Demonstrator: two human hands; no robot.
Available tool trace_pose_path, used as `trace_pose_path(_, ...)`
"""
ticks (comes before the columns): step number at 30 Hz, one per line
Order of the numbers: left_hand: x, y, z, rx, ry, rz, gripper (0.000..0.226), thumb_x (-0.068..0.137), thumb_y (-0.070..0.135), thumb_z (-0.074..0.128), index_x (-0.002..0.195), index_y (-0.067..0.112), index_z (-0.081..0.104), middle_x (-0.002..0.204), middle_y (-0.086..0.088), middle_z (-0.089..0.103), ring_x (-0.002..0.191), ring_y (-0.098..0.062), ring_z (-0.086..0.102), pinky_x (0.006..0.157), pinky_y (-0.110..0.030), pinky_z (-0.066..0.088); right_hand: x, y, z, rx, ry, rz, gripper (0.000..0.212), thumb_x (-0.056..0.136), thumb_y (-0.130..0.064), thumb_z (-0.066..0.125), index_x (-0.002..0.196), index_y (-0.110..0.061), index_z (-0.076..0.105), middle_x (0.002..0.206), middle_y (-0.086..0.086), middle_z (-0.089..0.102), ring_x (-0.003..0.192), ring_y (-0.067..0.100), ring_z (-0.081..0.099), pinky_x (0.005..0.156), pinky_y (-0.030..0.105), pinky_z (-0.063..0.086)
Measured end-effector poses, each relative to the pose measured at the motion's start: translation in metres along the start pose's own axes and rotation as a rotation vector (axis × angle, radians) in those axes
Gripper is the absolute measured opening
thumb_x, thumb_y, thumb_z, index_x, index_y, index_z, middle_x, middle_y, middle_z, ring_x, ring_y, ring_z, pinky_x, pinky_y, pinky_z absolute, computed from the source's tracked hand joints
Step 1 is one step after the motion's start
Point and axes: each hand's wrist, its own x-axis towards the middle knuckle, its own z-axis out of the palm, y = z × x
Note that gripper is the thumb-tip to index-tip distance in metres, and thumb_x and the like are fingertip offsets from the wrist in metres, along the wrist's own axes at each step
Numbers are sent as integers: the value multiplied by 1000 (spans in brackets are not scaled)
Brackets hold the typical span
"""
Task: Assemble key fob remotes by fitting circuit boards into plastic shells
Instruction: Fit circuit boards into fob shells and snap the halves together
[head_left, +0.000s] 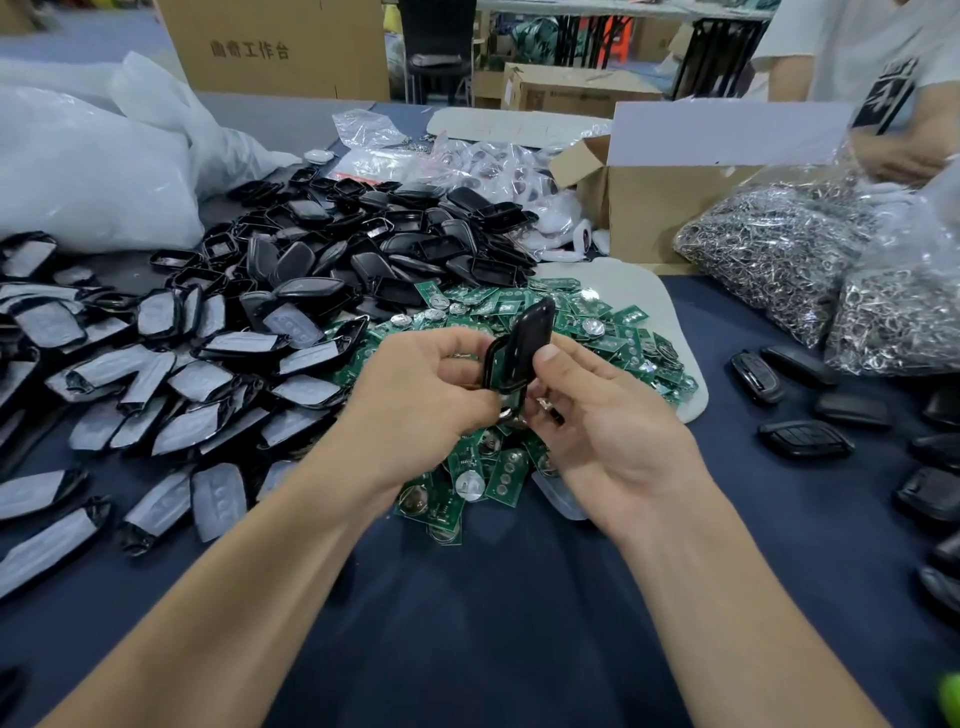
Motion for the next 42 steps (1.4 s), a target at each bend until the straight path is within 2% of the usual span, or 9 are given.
trace_pose_path(2, 0, -1, 1, -21, 76, -13, 36, 78, -15, 71, 96, 16, 77, 82, -10, 79, 67, -18, 65, 66, -26, 56, 0, -1, 0, -1, 3, -7, 24, 95, -7, 63, 86, -18, 84, 75, -7, 67, 63, 8, 48, 65, 24, 39)
trace_pose_path(4, 2, -2, 0, -88, 129, -47, 30, 83, -11, 72, 98, 15, 77, 88, -11, 80, 78, -21, 75, 71, -27, 63, 1, -2, -1, -1, -11, 10, 18, 91, -10, 65, 103, -11, 78, 79, -2, 60, 62, 10, 42, 61, 25, 34)
trace_pose_path(7, 3, 0, -3, -240, 80, -82, 22, 92, -4, 68, 106, 11, 78, 98, -10, 81, 90, -22, 78, 72, -28, 64, 1, -4, -3, -1, -38, 50, 37, 80, -15, 68, 115, -4, 67, 80, 2, 53, 60, 11, 41, 57, 26, 31)
trace_pose_path(16, 4, -2, -1, -239, 117, -94, 21, 92, 0, 72, 111, 6, 77, 104, -11, 80, 102, -30, 75, 70, -27, 63, 1, -3, -4, 10, -66, 43, 17, 80, -12, 69, 96, -5, 66, 68, 2, 51, 58, 13, 43, 52, 25, 33)
trace_pose_path(20, 4, -1, -3, -306, 6, -118, 18, 92, 3, 70, 106, 9, 80, 102, -8, 81, 94, -23, 78, 69, -25, 62, 3, -1, -4, -18, -12, 29, 27, 82, -11, 69, 107, -3, 67, 69, 1, 57, 57, 12, 45, 54, 25, 34)
trace_pose_path(25, 5, -2, -5, -418, -55, -178, 26, 82, 11, 72, 107, 6, 78, 105, -11, 80, 89, -19, 79, 65, -22, 61, 3, -2, -5, -70, 33, -1, 6, 91, -7, 67, 93, -8, 73, 72, 3, 60, 57, 12, 48, 50, 22, 38)
trace_pose_path(30, 7, -4, -7, -426, -40, -196, 17, 89, 7, 70, 102, 7, 80, 103, -11, 80, 87, -18, 79, 63, -21, 61, 2, -4, -6, -58, 6, 18, 8, 90, -5, 67, 96, -3, 71, 75, 7, 65, 54, 12, 51, 49, 22, 40)
trace_pose_path(38, 7, -2, -5, -433, -15, -222, 38, 78, 14, 75, 114, 2, 74, 100, -12, 80, 87, -18, 79, 60, -19, 60, 3, 0, -7, -152, 58, -61, 20, 88, -4, 72, 107, 2, 73, 80, 12, 62, 56, 11, 48, 48, 20, 39)
trace_pose_path(42, 6, -2, -6, -476, -39, -212, 35, 81, 20, 70, 110, 2, 75, 101, -15, 80, 87, -19, 79, 61, -20, 60, 3, 1, -5, -156, 92, -85, 8, 80, -10, 77, 88, -10, 77, 72, 7, 60, 54, 10, 46, 49, 19, 38)
